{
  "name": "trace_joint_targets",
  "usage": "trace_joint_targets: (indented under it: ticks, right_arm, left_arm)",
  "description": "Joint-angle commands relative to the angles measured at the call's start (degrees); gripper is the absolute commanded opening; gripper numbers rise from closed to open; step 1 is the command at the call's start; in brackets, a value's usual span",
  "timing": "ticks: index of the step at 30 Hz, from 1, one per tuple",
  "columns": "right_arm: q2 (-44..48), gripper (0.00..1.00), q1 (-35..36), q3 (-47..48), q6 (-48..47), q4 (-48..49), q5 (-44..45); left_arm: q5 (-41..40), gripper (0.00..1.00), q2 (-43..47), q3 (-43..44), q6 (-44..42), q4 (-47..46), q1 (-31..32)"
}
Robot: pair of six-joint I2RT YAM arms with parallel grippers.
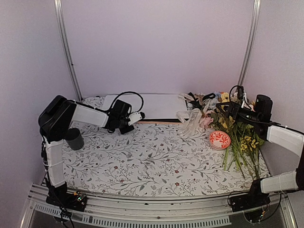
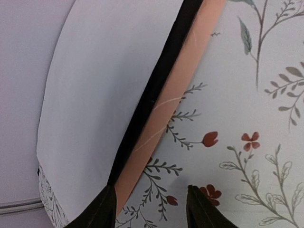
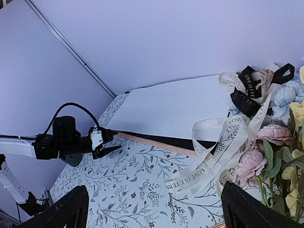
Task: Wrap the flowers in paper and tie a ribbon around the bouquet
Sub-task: Pick up the folded wrapping paper and the folded wrapping paper.
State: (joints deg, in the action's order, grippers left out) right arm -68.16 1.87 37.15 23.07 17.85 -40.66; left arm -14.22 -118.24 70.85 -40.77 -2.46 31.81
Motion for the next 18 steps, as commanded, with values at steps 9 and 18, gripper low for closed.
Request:
trace_joint_targets:
  ticks: [9, 18]
  right_arm:
    - [-1.57, 1.0, 0.24, 3.85, -2.93, -1.68, -1.37]
    - [-1.27, 0.99, 0.29, 4.22, -3.94, -3.28, -1.52]
  left_arm:
    - [2.91, 0.41, -10.96, 13.68, -5.11, 3.08, -3.04]
    - [-1.96, 0.24, -15.91, 18.4, -4.33, 0.98, -3.31]
